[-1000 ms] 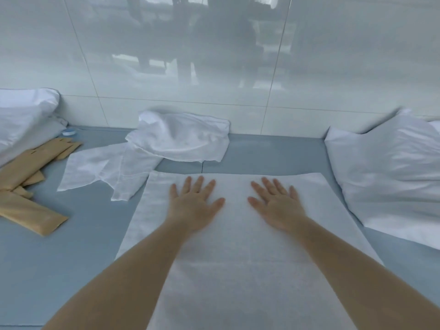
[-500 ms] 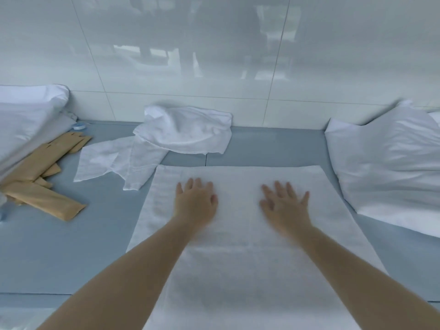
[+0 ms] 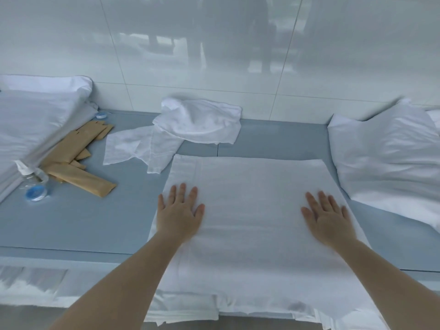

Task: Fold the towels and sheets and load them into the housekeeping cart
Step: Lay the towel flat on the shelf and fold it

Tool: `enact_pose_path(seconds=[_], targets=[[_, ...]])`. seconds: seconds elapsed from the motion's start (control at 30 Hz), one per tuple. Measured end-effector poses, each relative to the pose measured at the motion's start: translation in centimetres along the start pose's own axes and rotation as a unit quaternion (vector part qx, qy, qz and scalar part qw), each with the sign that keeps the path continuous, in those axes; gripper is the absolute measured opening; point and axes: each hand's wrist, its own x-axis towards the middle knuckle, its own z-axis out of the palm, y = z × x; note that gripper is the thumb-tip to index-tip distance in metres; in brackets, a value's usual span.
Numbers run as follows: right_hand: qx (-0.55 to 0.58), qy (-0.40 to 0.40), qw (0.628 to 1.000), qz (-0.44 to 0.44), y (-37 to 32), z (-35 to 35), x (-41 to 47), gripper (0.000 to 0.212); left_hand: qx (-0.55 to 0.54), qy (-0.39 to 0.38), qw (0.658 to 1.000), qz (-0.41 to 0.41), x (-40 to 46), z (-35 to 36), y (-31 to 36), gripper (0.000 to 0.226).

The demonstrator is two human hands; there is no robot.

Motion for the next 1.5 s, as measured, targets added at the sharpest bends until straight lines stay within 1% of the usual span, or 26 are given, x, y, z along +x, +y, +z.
enact_pose_path(seconds=[0.1, 0.17, 0.23, 0.6, 0.8, 0.87, 0.93, 1.0, 1.03, 1.07, 1.1, 1.17, 1.2, 1.27, 1.37, 1.5], targets=[[0.007, -0.035, 0.999, -0.002, -2.3, -0.4, -0.7, 0.062, -0.008, -0.021, 1.0, 0.003, -0.1, -0.4, 1.2, 0.073], [-0.002, -0.027, 0.999, -0.019, -3.6, 0.3, -1.2, 0.066, 0.01, -0.036, 0.999, 0.015, -0.3, 0.1, 1.6, 0.078], [-0.001, -0.004, 1.0, -0.02, -3.9, 1.1, -1.1, 0.071, 0.022, -0.028, 0.999, 0.015, 0.0, 0.7, 1.5, 0.08], [-0.003, 0.021, 0.999, -0.03, -4.3, 0.9, 4.6, 0.074, 0.032, -0.011, 0.999, 0.018, 5.4, 0.9, 1.4, 0.083], [0.008, 0.014, 0.999, -0.031, -4.5, 0.6, 6.2, 0.074, 0.023, -0.01, 0.999, 0.042, 6.6, 0.4, 1.4, 0.077], [0.002, 0.001, 0.999, -0.032, -4.6, 0.1, 6.0, 0.072, 0.012, 0.007, 0.999, 0.039, 6.2, -0.3, 1.7, 0.071], [0.005, 0.0, 1.0, -0.03, -5.0, -0.8, 5.6, 0.068, 0.015, 0.062, 0.998, 0.028, 4.8, -1.0, 2.3, 0.061], [0.015, 0.028, 0.999, -0.04, -6.2, -1.4, 4.5, 0.061, 0.006, 0.119, 0.992, 0.052, 2.7, -0.9, 3.9, 0.052], [0.029, 0.049, 0.996, -0.062, -7.3, -1.6, 3.4, 0.058, -0.007, 0.132, 0.988, 0.075, 1.5, -0.7, 5.1, 0.05], [0.044, 0.063, 0.993, -0.095, -8.7, -1.4, 2.1, 0.055, -0.02, 0.125, 0.988, 0.094, 0.4, -0.3, 6.3, 0.05], [0.053, 0.062, 0.987, -0.136, -10.3, -1.0, 0.7, 0.053, -0.028, 0.098, 0.989, 0.106, -0.5, 0.2, 7.3, 0.052], [0.046, 0.034, 0.979, -0.197, -12.6, 0.2, -1.8, 0.051, -0.023, 0.028, 0.994, 0.102, -1.6, 1.2, 8.5, 0.058], [0.034, 0.023, 0.978, -0.205, -13.0, 0.8, -2.5, 0.052, -0.01, 0.007, 0.996, 0.09, -1.8, 1.6, 8.5, 0.061], [0.018, 0.018, 0.984, -0.175, -11.7, 1.1, -2.6, 0.053, 0.01, -0.002, 0.998, 0.06, -2.0, 1.9, 7.6, 0.069], [0.007, 0.012, 0.994, -0.104, -7.2, 1.3, -2.1, 0.055, 0.013, -0.005, 0.999, 0.029, -2.8, 1.8, 5.2, 0.077], [0.005, -0.002, 0.999, -0.042, -1.1, 1.1, -3.4, 0.059, 0.026, -0.013, 1.0, 0.005, -4.3, 0.8, 1.6, 0.069]])
